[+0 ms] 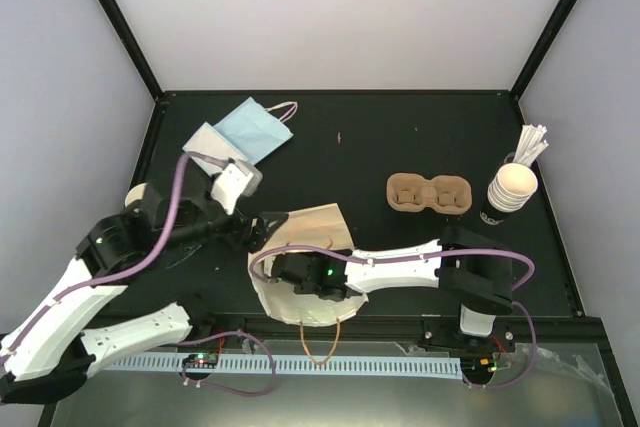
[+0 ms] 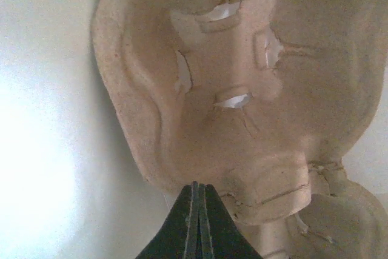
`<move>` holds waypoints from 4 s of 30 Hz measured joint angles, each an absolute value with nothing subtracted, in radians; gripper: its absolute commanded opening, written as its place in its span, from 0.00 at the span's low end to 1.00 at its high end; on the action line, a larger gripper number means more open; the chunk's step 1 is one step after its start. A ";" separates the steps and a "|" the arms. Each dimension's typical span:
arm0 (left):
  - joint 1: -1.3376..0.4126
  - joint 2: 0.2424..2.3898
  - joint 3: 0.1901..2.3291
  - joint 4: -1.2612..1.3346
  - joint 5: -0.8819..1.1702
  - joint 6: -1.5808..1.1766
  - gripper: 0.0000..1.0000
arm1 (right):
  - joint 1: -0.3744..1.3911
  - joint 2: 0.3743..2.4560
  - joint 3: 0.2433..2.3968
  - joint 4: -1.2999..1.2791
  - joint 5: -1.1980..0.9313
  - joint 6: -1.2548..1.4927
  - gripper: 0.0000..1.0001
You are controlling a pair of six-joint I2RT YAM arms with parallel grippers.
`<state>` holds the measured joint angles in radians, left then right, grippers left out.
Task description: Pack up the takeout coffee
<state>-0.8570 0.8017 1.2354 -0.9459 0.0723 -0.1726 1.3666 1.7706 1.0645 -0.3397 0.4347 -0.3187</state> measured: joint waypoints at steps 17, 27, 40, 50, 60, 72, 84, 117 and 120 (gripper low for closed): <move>-0.776 0.878 1.276 -0.983 0.336 -0.038 0.78 | 1.366 1.771 1.061 -0.334 0.445 -0.327 0.01; -0.834 0.930 1.267 -0.987 0.347 0.028 0.73 | 1.366 1.771 1.060 -0.334 0.443 -0.343 0.01; -0.853 0.908 1.276 -1.053 0.297 0.130 0.87 | 1.367 1.771 1.060 -0.334 0.439 -0.358 0.01; -0.853 0.826 1.224 -1.148 0.261 0.299 0.86 | 1.367 1.771 1.060 -0.337 0.434 -0.366 0.01; -0.853 0.791 1.193 -1.207 0.317 0.421 0.77 | 1.367 1.771 1.059 -0.337 0.433 -0.373 0.01; -0.853 0.852 1.171 -1.139 0.384 0.439 0.29 | 1.364 1.771 1.052 -0.342 0.428 -0.385 0.01; -0.854 0.883 1.174 -1.099 0.283 0.472 0.02 | 1.362 1.768 1.047 -0.321 0.429 -0.392 0.01; -0.895 0.720 1.008 -1.006 0.380 0.528 0.02 | 1.393 1.905 1.098 -0.223 0.538 -0.399 0.01; -0.905 0.720 0.995 -0.977 0.393 0.528 0.02 | 1.393 1.861 1.039 -0.200 0.539 -0.419 0.01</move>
<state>-0.9047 0.7200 0.9951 -0.9768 0.3935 0.5282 1.3926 1.8606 1.0393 -0.2005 0.5388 -0.4191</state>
